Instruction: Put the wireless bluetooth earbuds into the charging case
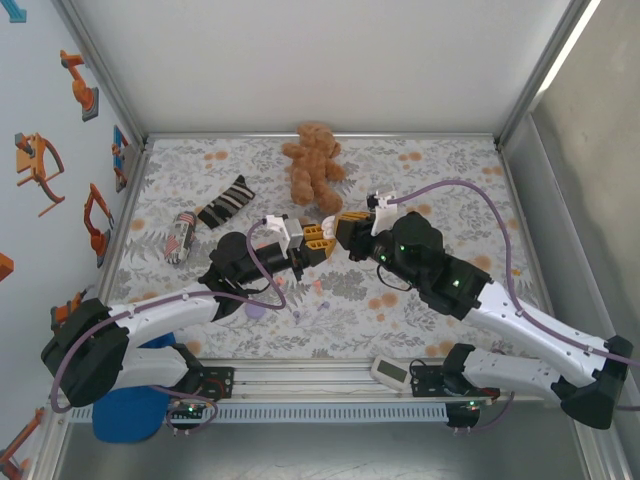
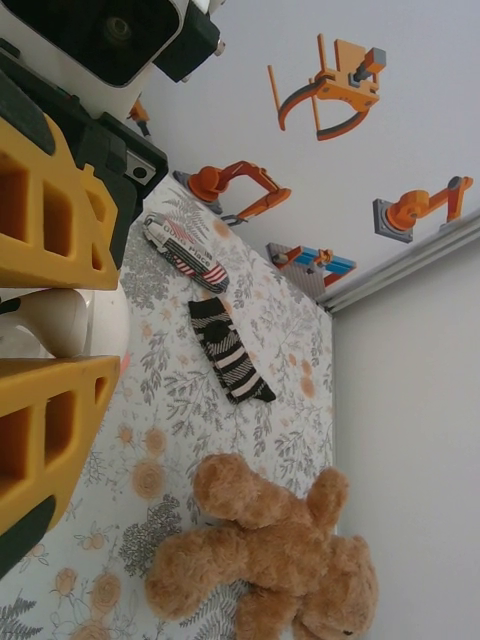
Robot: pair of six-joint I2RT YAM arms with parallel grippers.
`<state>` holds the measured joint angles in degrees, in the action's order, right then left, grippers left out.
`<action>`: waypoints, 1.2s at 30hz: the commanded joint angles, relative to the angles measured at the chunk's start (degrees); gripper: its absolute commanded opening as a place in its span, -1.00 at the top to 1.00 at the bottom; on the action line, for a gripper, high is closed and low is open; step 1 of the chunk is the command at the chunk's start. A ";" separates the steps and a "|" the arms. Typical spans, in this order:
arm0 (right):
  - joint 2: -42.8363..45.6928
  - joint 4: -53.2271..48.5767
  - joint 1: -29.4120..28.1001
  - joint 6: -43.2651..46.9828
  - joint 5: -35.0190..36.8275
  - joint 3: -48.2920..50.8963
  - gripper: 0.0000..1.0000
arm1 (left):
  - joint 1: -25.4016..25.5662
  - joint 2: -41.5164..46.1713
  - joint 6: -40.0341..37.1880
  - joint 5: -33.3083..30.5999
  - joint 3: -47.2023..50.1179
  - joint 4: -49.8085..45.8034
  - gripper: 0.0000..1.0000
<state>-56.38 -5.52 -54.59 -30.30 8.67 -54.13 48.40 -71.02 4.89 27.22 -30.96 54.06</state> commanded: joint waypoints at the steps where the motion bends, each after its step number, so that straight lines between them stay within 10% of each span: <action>1: 0.04 0.74 -0.61 0.60 1.79 0.13 0.59 | 0.39 0.58 0.34 1.25 -1.38 2.63 1.00; 22: 0.66 -2.80 -1.31 -0.15 2.15 -0.18 0.49 | 0.38 0.21 0.39 1.34 -1.38 2.77 1.00; 36: 2.38 -9.51 -1.23 3.88 4.66 -6.82 -0.02 | 0.37 0.50 1.02 1.25 -0.33 3.17 1.00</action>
<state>-55.88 -13.13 -55.37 -28.16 10.50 -58.08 48.40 -71.02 5.15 27.88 -30.96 54.52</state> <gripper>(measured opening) 0.502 0.205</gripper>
